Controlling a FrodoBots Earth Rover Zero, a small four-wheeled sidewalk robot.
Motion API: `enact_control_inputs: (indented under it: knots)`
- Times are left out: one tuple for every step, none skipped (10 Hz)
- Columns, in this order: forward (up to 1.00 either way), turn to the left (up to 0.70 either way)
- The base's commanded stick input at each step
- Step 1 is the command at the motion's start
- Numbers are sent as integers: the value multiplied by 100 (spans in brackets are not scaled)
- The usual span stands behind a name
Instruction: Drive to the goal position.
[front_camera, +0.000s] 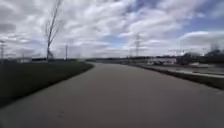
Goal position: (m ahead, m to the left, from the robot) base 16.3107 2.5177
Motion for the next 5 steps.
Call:
enact_control_inputs:
  knots:
    - [98, 5]
    - [98, 0]
    - [98, 0]
    - [98, 0]
    - [98, 0]
